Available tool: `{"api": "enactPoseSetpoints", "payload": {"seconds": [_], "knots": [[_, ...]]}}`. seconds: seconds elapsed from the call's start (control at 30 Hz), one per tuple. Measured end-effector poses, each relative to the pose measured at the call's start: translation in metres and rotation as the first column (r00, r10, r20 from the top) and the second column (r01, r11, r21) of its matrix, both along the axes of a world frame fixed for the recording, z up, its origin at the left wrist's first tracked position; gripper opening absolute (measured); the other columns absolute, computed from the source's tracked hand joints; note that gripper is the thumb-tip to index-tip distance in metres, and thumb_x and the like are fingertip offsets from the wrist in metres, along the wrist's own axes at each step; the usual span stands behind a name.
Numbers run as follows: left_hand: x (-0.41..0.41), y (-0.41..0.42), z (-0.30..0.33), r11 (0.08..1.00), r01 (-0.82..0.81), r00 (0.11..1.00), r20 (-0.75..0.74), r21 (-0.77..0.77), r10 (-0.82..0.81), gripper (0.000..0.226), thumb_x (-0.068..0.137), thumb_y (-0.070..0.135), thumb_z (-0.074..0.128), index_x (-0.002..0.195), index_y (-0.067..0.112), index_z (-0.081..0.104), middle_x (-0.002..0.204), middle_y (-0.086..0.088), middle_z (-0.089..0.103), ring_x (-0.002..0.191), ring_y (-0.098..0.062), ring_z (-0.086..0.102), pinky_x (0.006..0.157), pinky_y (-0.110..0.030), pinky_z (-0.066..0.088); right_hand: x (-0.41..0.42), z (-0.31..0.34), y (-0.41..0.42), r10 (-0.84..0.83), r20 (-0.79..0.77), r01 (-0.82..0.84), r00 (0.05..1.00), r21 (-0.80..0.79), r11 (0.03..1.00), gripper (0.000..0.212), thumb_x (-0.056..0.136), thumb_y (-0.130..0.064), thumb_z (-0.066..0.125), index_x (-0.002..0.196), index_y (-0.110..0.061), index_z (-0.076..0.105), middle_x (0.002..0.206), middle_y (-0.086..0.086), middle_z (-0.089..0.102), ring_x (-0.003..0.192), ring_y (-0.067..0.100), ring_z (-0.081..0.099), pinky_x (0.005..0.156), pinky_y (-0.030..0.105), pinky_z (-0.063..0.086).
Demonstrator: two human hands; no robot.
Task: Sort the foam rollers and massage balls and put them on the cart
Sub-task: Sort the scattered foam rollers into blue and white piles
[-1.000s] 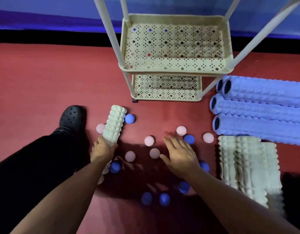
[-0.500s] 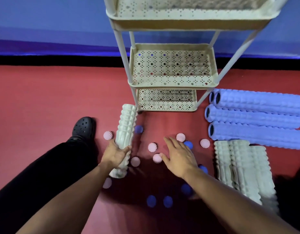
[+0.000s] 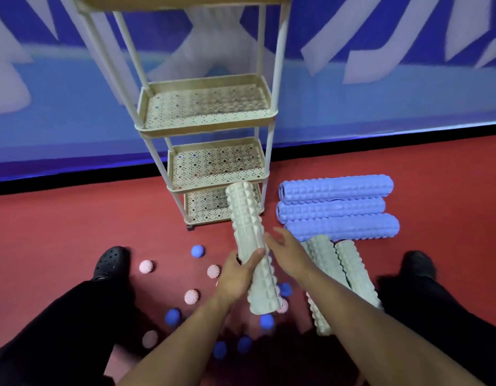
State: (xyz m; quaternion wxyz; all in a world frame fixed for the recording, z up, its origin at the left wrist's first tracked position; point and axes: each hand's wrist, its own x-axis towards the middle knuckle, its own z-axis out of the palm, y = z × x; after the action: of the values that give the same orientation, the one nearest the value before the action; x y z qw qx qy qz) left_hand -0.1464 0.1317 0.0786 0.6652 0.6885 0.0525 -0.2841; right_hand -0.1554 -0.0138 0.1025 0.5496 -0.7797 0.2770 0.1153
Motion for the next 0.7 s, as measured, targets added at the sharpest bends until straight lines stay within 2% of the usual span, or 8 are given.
{"api": "enactPoseSetpoints", "payload": {"seconds": [0.1, 0.17, 0.23, 0.27, 0.33, 0.43, 0.57, 0.7], "knots": [[-0.021, -0.027, 0.013, 0.999, 0.048, 0.998, 0.034, 0.02, -0.048, 0.027, 0.095, 0.032, 0.069, 0.108, 0.009, 0.072, 0.091, -0.008, 0.079, 0.081, -0.022, 0.076, 0.07, -0.032, 0.06, -0.024, 0.018, -0.021, -0.061, 0.029, 0.058, 0.998, 0.096, 0.994, 0.034, 0.099, -0.04, 0.059, 0.118, -0.012, 0.063, 0.123, 0.011, 0.068, 0.102, 0.01, 0.069, 0.089, 0.026, 0.054], [-0.031, -0.042, 0.016, 0.997, 0.072, 0.996, 0.046, 0.019, -0.073, 0.031, 0.096, 0.031, 0.069, 0.114, 0.006, 0.069, 0.097, -0.012, 0.078, 0.091, -0.03, 0.075, 0.084, -0.042, 0.06, -0.038, 0.026, -0.034, -0.1, 0.02, 0.095, 0.995, 0.177, 0.98, 0.022, 0.098, -0.04, 0.06, 0.112, -0.024, 0.062, 0.114, -0.004, 0.069, 0.082, -0.006, 0.065, 0.065, 0.013, 0.05], [-0.04, -0.054, 0.017, 0.995, 0.101, 0.993, 0.06, 0.017, -0.102, 0.03, 0.096, 0.029, 0.069, 0.117, 0.007, 0.066, 0.104, -0.015, 0.076, 0.099, -0.034, 0.073, 0.092, -0.051, 0.057, -0.049, 0.032, -0.046, -0.125, 0.009, 0.119, 0.992, 0.232, 0.965, 0.026, 0.097, -0.042, 0.062, 0.119, -0.029, 0.058, 0.104, -0.016, 0.064, 0.082, -0.009, 0.06, 0.061, 0.011, 0.045], [-0.044, -0.059, 0.017, 0.992, 0.122, 0.99, 0.068, 0.023, -0.123, 0.032, 0.096, 0.029, 0.069, 0.12, 0.007, 0.064, 0.108, -0.016, 0.075, 0.102, -0.035, 0.072, 0.095, -0.054, 0.055, -0.052, 0.035, -0.052, -0.126, 0.009, 0.12, 0.992, 0.251, 0.961, 0.028, 0.096, -0.042, 0.063, 0.119, -0.029, 0.058, 0.103, -0.015, 0.066, 0.084, -0.006, 0.063, 0.062, 0.012, 0.047], [-0.051, -0.07, 0.017, 0.987, 0.158, 0.985, 0.062, 0.017, -0.159, 0.041, 0.095, 0.03, 0.069, 0.128, 0.007, 0.058, 0.115, -0.015, 0.073, 0.108, -0.033, 0.07, 0.098, -0.054, 0.053, -0.058, 0.036, -0.06, -0.124, 0.002, 0.119, 0.992, 0.268, 0.956, 0.037, 0.093, -0.043, 0.068, 0.125, -0.026, 0.059, 0.108, -0.004, 0.072, 0.093, 0.008, 0.071, 0.079, 0.023, 0.056], [-0.055, -0.084, 0.018, 0.978, 0.21, 0.975, 0.078, 0.006, -0.21, 0.048, 0.095, 0.029, 0.069, 0.135, 0.01, 0.051, 0.121, -0.007, 0.072, 0.111, -0.02, 0.07, 0.1, -0.044, 0.054, -0.064, 0.029, -0.071, -0.124, 0.02, 0.115, 0.992, 0.253, 0.96, 0.054, 0.085, -0.043, 0.077, 0.133, -0.029, 0.056, 0.119, -0.002, 0.069, 0.105, 0.016, 0.07, 0.099, 0.042, 0.054], [-0.056, -0.102, 0.016, 0.967, 0.251, 0.947, 0.2, 0.037, -0.253, 0.042, 0.096, 0.02, 0.069, 0.135, 0.017, 0.052, 0.122, 0.0, 0.071, 0.114, -0.014, 0.068, 0.097, -0.032, 0.054, -0.066, 0.019, -0.088, -0.146, 0.061, 0.131, 0.987, 0.199, 0.971, 0.067, 0.076, -0.045, 0.084, 0.134, -0.031, 0.054, 0.12, -0.009, 0.068, 0.108, 0.01, 0.067, 0.1, 0.039, 0.053], [-0.051, -0.125, 0.006, 0.95, 0.302, 0.914, 0.259, 0.08, -0.312, 0.037, 0.096, 0.021, 0.067, 0.131, 0.025, 0.053, 0.114, 0.004, 0.073, 0.099, -0.011, 0.07, 0.079, -0.018, 0.054, -0.069, 0.01, -0.11, -0.204, 0.079, 0.18, 0.976, 0.24, 0.954, 0.06, 0.073, -0.046, 0.085, 0.125, -0.038, 0.056, 0.112, -0.016, 0.07, 0.098, -0.002, 0.069, 0.092, 0.029, 0.055]]}}
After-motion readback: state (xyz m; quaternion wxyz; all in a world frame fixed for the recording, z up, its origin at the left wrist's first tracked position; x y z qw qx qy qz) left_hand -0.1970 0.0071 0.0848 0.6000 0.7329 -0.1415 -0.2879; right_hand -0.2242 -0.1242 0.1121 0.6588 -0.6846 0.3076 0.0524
